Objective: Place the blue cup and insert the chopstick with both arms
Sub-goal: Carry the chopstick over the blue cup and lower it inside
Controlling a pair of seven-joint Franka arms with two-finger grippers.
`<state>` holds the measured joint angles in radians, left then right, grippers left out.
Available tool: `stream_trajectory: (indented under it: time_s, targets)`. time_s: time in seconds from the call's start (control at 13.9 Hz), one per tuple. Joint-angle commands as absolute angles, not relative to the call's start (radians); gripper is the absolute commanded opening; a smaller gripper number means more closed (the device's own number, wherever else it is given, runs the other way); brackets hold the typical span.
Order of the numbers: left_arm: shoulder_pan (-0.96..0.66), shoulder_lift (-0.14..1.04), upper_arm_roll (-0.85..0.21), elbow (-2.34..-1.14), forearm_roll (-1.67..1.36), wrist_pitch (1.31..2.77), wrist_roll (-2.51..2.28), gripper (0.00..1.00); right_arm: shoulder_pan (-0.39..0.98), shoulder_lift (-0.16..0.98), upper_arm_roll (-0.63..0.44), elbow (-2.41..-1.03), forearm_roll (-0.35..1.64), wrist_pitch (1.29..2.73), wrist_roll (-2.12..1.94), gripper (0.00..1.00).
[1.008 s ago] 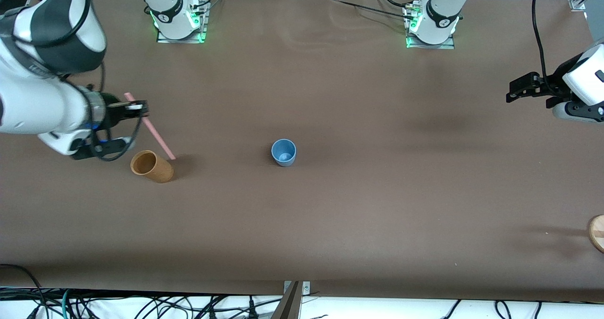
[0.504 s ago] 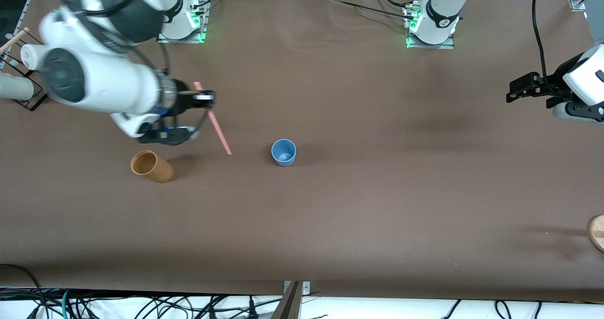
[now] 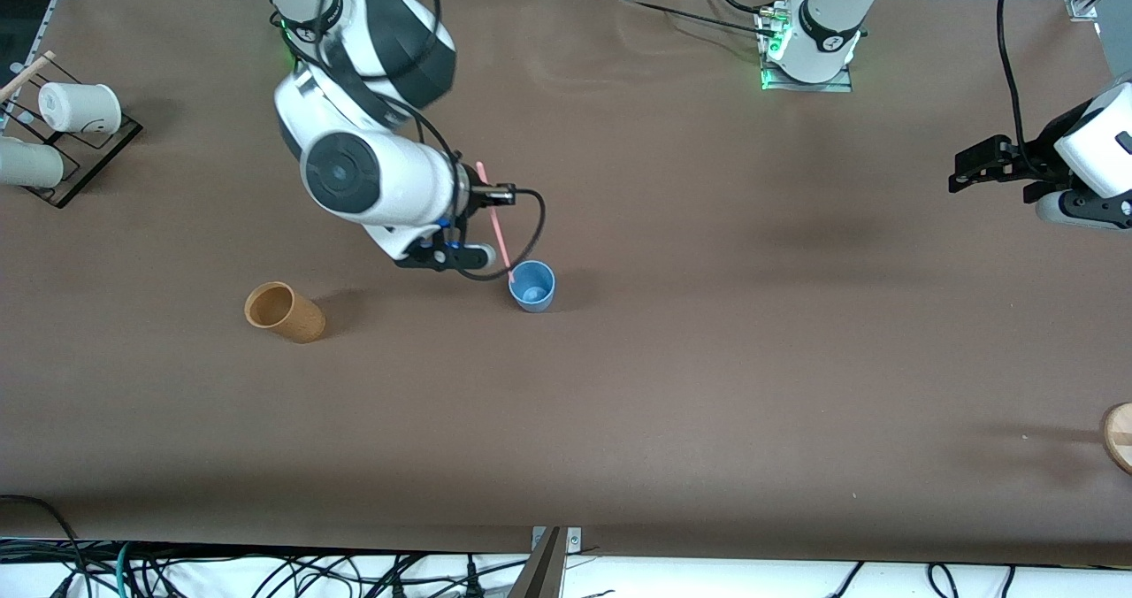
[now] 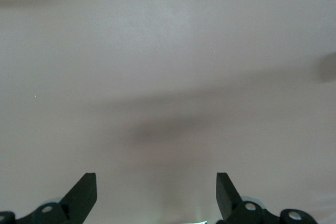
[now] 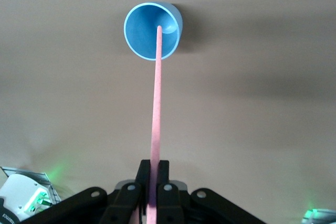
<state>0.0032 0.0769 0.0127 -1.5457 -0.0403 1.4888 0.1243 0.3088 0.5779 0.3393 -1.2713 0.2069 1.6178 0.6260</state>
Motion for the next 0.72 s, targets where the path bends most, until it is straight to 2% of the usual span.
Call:
stream_trajectory:
  time_s: [0.0, 0.43, 0.5, 0.58, 0.65]
  targets:
    - [0.011, 0.078, 0.008, -1.545, -0.031, 1.496, 0.146, 1.0, 0.319, 0.613, 0.341, -1.246, 0.198, 1.643, 0.638, 0.0]
    - [0.011, 0.078, 0.008, -1.545, -0.031, 1.496, 0.146, 1.0, 0.336, 0.658, 0.341, -1.278, 0.143, 1.67, 0.634, 0.0]
    - [0.011, 0.08, 0.008, -1.543, -0.031, 1.496, 0.146, 1.0, 0.337, 0.67, 0.341, -1.275, 0.143, 1.674, 0.638, 0.16]
    - [0.011, 0.081, 0.008, -1.545, -0.031, 1.496, 0.146, 1.0, 0.339, 0.675, 0.341, -1.275, 0.14, 1.675, 0.638, 0.99]
    - [0.011, 0.081, 0.008, -1.543, -0.031, 1.496, 0.146, 1.0, 0.341, 0.673, 0.341, -1.272, 0.137, 1.677, 0.637, 1.0]
